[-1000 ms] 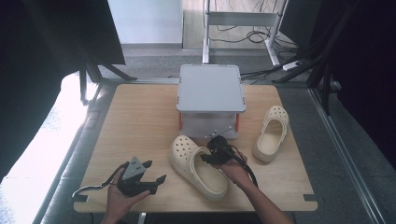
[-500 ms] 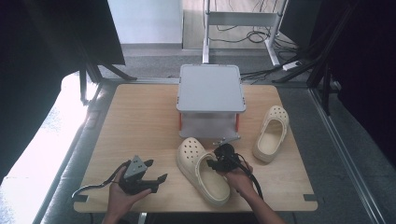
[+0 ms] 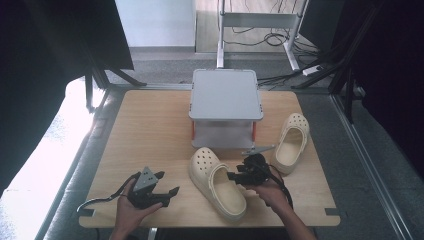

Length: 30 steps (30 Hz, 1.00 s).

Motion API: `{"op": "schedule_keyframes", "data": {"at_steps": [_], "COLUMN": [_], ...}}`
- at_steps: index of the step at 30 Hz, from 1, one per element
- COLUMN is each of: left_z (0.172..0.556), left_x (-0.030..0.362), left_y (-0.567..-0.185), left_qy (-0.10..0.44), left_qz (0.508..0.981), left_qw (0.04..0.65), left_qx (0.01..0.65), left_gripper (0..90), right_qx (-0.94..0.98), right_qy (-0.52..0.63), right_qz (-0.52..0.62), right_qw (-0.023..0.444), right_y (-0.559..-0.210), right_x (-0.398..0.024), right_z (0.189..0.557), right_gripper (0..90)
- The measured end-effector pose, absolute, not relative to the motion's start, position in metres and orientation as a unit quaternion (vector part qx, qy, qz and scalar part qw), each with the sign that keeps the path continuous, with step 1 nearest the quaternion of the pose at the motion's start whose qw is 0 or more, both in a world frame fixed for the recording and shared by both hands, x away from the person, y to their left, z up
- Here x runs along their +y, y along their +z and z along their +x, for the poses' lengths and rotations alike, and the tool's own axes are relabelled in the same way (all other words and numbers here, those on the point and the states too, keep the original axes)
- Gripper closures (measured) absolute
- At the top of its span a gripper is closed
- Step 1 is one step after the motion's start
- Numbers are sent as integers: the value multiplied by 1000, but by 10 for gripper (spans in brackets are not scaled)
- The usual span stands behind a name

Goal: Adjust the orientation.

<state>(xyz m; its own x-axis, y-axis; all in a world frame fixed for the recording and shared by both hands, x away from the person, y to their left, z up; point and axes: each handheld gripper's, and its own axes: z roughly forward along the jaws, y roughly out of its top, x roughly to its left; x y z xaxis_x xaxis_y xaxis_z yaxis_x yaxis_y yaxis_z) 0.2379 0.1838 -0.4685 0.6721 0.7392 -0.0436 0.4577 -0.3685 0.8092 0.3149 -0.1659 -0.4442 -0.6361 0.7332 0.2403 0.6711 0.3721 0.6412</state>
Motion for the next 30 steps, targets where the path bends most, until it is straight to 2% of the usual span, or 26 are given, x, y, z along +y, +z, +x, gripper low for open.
{"op": "schedule_keyframes", "data": {"at_steps": [6, 10, 14, 15, 17, 18, 21, 30], "left_z": [239, 239, 239, 239, 239, 240, 240, 239], "left_x": [183, 182, 183, 182, 182, 181, 181, 181], "left_y": [-470, -470, -470, -471, -471, -472, -472, -472], "left_qy": [168, 165, 169, 168, 166, 166, 166, 165], "left_qz": [812, 813, 812, 813, 814, 815, 815, 815], "left_qw": [418, 418, 417, 416, 416, 414, 414, 414], "left_qx": [370, 370, 370, 370, 370, 370, 370, 369], "left_gripper": [251, 251, 251, 251, 251, 251, 251, 251], "right_qx": [810, 807, 799, 796, 795, 792, 792, 794], "right_qy": [382, 366, 347, 335, 329, 320, 311, 303], "right_qz": [442, 458, 485, 498, 502, 514, 519, 520], "right_qw": [46, 67, 76, 82, 82, 82, 86, 84], "right_y": [-439, -444, -456, -463, -465, -470, -475, -477], "right_x": [-194, -205, -219, -225, -226, -228, -229, -230], "right_z": [321, 329, 344, 352, 354, 359, 364, 368], "right_gripper": [515, 548, 609, 665, 684, 742, 789, 816]}}
